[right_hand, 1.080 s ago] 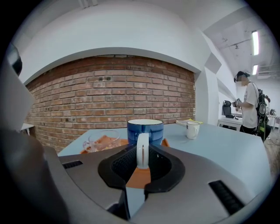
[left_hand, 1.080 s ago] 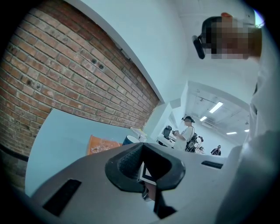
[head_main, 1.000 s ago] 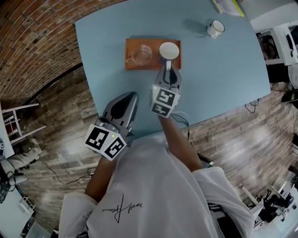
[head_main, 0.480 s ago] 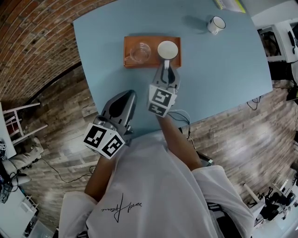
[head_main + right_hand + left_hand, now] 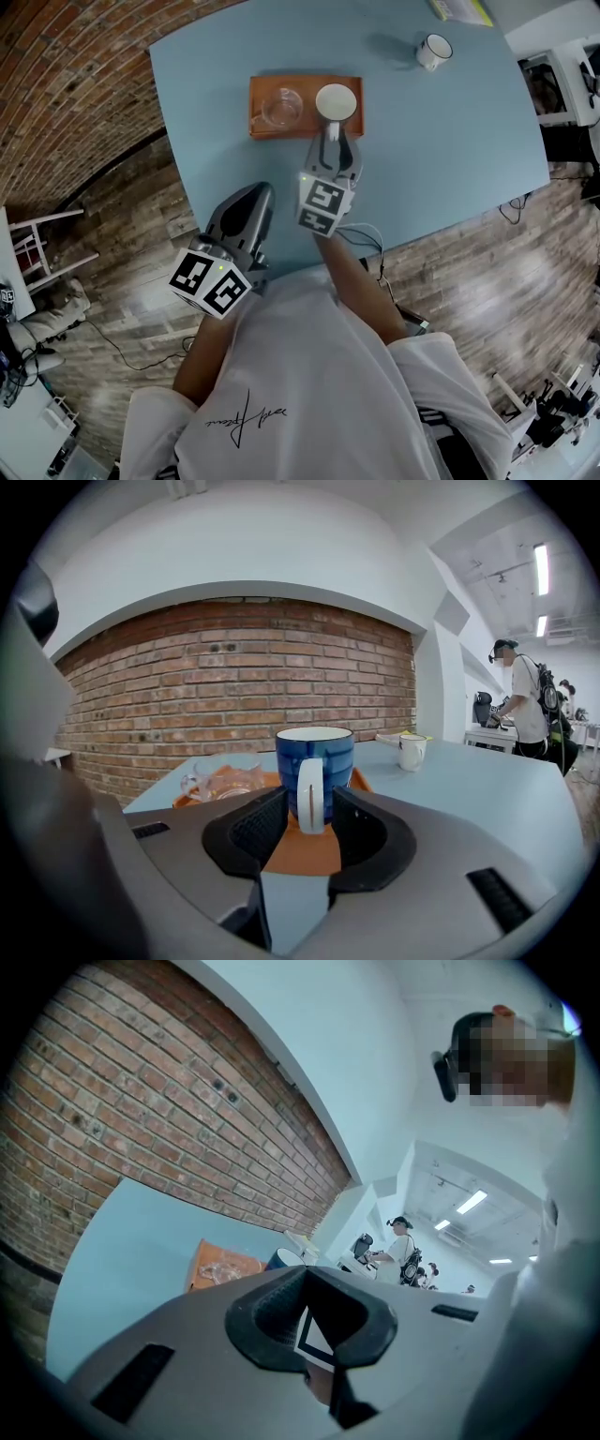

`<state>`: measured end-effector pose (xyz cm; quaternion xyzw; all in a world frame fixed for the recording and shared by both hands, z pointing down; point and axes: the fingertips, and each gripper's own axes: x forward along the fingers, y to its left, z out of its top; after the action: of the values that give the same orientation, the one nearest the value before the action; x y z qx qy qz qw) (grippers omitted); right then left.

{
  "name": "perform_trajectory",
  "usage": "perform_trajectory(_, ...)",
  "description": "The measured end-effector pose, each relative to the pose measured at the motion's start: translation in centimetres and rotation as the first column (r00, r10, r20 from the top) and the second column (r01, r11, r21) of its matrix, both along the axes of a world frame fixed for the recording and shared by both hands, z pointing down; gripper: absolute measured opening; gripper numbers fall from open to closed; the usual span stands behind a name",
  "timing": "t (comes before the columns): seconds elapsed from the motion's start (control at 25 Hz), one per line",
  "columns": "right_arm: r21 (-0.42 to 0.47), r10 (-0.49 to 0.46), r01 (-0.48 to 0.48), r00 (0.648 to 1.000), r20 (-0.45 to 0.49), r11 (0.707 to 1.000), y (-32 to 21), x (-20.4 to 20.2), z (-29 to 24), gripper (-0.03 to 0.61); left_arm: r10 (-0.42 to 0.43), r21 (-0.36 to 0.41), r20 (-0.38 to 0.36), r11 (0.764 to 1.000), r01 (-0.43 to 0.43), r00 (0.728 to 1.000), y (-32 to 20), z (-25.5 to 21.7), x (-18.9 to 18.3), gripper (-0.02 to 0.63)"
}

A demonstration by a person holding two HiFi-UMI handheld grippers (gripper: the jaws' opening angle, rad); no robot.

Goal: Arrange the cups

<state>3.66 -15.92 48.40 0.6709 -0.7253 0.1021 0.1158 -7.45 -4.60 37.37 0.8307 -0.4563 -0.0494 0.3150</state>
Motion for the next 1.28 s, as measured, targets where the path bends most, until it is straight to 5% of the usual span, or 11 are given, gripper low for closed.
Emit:
perform_trajectory(1.08, 0.024, -0.059, 0.058, 0.998, 0.014, 0.998, 3.1, 1.3, -2.9, 0.137, -0.053, 0.099, 0.013, 0.994, 0.052, 0.999, 1.7, -1.8, 0.0, 0.009)
perform_trajectory(1.28, 0.060, -0.085, 0.083, 0.996, 0.031, 0.995, 3.5, 1.6, -4.7, 0.090, -0.068, 0.106, 0.001, 0.992, 0.068, 0.998, 2.2, -2.0, -0.3, 0.009)
